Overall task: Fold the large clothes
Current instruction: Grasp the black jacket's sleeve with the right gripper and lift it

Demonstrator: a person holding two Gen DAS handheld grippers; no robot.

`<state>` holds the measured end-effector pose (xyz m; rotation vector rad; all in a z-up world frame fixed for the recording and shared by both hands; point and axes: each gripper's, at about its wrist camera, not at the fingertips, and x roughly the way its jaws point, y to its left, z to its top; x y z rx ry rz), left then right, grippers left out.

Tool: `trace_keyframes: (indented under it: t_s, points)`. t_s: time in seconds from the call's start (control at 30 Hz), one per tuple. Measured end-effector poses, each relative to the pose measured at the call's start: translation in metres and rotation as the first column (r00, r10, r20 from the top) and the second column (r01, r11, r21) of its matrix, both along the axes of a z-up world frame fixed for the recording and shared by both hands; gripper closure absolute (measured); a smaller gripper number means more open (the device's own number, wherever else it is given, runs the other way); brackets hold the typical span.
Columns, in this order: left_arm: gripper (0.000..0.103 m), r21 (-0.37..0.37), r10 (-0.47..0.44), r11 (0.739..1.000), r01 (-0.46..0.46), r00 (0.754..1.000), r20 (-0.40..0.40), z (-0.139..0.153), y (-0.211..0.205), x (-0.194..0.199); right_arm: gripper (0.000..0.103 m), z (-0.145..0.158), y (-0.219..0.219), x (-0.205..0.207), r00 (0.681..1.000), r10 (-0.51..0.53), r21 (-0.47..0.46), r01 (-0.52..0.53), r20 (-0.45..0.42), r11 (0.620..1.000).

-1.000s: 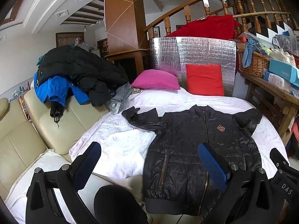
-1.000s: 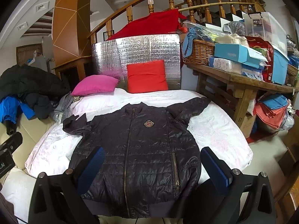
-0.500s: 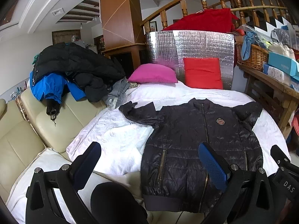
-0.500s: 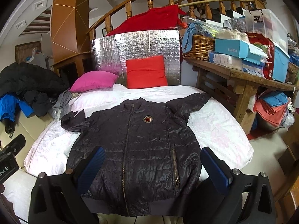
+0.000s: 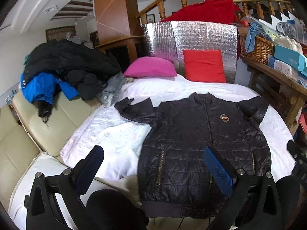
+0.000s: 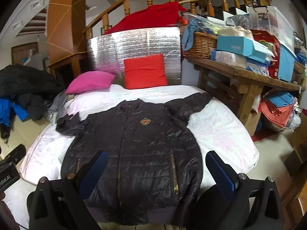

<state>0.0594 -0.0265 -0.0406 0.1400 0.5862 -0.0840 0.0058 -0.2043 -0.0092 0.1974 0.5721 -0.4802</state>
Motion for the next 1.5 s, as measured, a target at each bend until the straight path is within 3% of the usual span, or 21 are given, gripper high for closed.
trace_keyframes:
  t_s: [0.23,0.37,0.6,0.77,0.97,1.13,1.33,1.43,1.5]
  points:
    - [0.000,0.002,-0.012,1.000,0.012,1.000,-0.006,-0.002,-0.024,0.051,0.000,-0.001,-0.048,0.024,0.997,-0.076,-0.011,0.076,0.014,0.997]
    - [0.000,0.017,-0.024,1.000,0.025,0.998,-0.057,-0.013,-0.045,0.093,0.000,-0.007,-0.079,0.048,0.995,-0.100,-0.005,0.100,0.016,0.995]
    - [0.000,0.030,0.012,1.000,-0.010,0.998,-0.062,-0.033,-0.074,0.156,0.000,-0.021,-0.136,0.095,0.991,-0.133,0.033,0.132,0.025,0.991]
    - [0.000,0.044,0.056,0.998,-0.054,0.997,-0.049,-0.053,-0.089,0.204,0.000,-0.036,-0.183,0.133,0.991,-0.135,0.077,0.133,0.024,0.988]
    - [0.000,0.078,0.090,0.993,-0.085,0.995,-0.051,-0.090,-0.099,0.256,0.000,-0.069,-0.258,0.196,0.993,-0.108,0.204,0.113,-0.036,0.972]
    - [0.000,0.171,0.075,0.983,-0.060,0.994,-0.080,-0.125,-0.108,0.279,0.000,-0.112,-0.348,0.241,0.989,-0.135,0.381,0.150,-0.066,0.912]
    - [0.000,0.192,0.037,0.981,-0.018,0.995,-0.096,-0.139,-0.121,0.291,0.000,-0.163,-0.440,0.283,0.972,-0.227,0.526,0.228,-0.068,0.819]
    - [0.000,0.212,0.019,0.977,0.001,0.995,-0.095,-0.143,-0.130,0.293,0.004,-0.181,-0.469,0.293,0.965,-0.260,0.587,0.237,-0.047,0.774]
    - [0.000,0.220,0.016,0.976,0.007,0.995,-0.103,-0.145,-0.134,0.297,0.016,-0.196,-0.486,0.303,0.960,-0.274,0.633,0.241,-0.047,0.736]
